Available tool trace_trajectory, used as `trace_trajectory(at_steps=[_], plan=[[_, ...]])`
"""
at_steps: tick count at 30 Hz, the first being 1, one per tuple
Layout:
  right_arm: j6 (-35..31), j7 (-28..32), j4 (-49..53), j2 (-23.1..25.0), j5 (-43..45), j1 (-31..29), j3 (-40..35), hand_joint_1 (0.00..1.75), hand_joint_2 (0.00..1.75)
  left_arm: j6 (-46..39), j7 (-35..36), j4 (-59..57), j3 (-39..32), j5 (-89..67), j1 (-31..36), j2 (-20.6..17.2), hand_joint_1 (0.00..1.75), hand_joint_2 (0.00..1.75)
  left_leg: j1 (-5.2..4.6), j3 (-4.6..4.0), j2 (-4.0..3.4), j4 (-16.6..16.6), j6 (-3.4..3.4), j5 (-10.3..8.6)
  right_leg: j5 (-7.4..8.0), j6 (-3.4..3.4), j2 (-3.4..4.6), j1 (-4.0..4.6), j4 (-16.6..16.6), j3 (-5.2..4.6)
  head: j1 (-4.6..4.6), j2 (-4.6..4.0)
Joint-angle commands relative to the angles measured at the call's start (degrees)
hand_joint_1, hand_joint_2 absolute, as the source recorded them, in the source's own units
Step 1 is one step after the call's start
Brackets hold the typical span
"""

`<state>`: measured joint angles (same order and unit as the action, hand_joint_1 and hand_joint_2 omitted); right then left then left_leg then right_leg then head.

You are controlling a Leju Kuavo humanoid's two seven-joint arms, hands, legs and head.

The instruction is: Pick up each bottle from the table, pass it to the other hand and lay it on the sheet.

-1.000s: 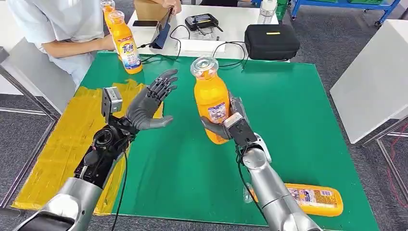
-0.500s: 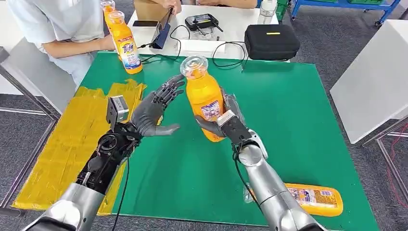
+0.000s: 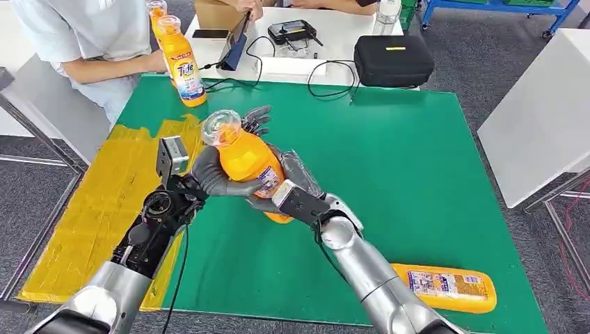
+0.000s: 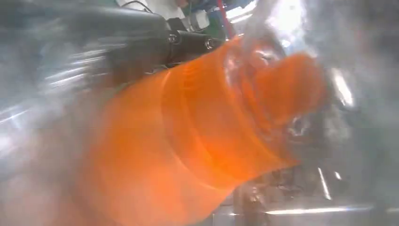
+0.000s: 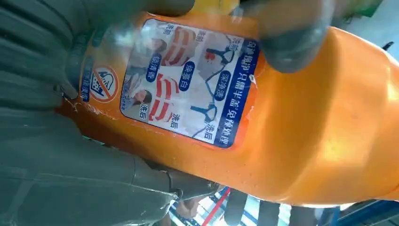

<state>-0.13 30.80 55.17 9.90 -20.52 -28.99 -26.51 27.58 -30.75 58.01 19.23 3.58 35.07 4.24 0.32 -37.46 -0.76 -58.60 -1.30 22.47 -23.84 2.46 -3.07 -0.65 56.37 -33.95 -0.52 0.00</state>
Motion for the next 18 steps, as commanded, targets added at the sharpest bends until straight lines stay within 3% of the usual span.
trace_trajectory(at_steps=[1, 11, 12, 13, 14, 18], plan=[[0.5, 0.0, -3.3, -0.5, 0.1, -2.7, -3.4, 1.75, 1.75, 0.1, 0.1, -4.8, 1.9, 0.0, 3.4, -0.3, 0.00, 1.75, 0.01, 0.11, -0.03, 0.0, 0.04, 0.04, -0.03, -0.06, 0.20, 0.00, 0.0, 0.10, -0.02, 0.00], [0.2, -0.9, -5.1, -0.2, -1.4, -3.0, -6.9, 1.75, 1.75, -0.1, 0.0, -7.4, 0.8, 0.5, 4.7, 0.5, 0.00, 1.75, 0.03, 0.17, 0.03, 0.0, 0.06, 0.06, -0.06, -0.08, 0.21, 0.02, 0.0, 0.17, 0.00, 0.00], [-0.1, -1.0, -5.4, -0.2, -1.4, -3.1, -6.8, 1.75, 1.75, -0.5, -0.1, -7.7, 0.4, 0.7, 4.7, 0.8, 0.07, 1.75, 0.04, 0.11, 0.01, 0.0, 0.04, 0.04, -0.03, -0.06, 0.16, 0.03, 0.0, 0.10, -0.02, 0.00], [-0.3, -1.0, -5.5, -0.2, -1.2, -3.1, -6.6, 1.75, 1.75, -0.8, -0.2, -7.7, -0.2, 1.0, 4.6, 1.1, 1.64, 1.75, 0.04, 0.21, 0.03, 0.0, 0.06, 0.08, -0.07, -0.09, 0.25, 0.01, 0.0, 0.20, -0.02, 0.00], [-0.4, -1.0, -5.5, -0.2, -1.2, -3.1, -6.4, 1.75, 1.75, -0.8, -0.2, -7.7, -0.4, 1.2, 4.5, 1.2, 1.75, 1.75, 0.04, 0.18, 0.02, 0.0, 0.05, 0.06, -0.06, -0.08, 0.22, 0.02, 0.0, 0.18, 0.00, 0.00], [-0.9, -1.3, -5.7, -0.4, -0.8, -3.1, -5.6, 1.75, 1.75, -1.3, 0.1, -7.1, -1.1, 1.3, 4.0, 1.4, 1.75, 1.75, 0.04, 0.19, 0.05, 0.0, 0.05, 0.08, -0.08, -0.08, 0.20, 0.02, 0.0, 0.21, -0.02, 0.00]])
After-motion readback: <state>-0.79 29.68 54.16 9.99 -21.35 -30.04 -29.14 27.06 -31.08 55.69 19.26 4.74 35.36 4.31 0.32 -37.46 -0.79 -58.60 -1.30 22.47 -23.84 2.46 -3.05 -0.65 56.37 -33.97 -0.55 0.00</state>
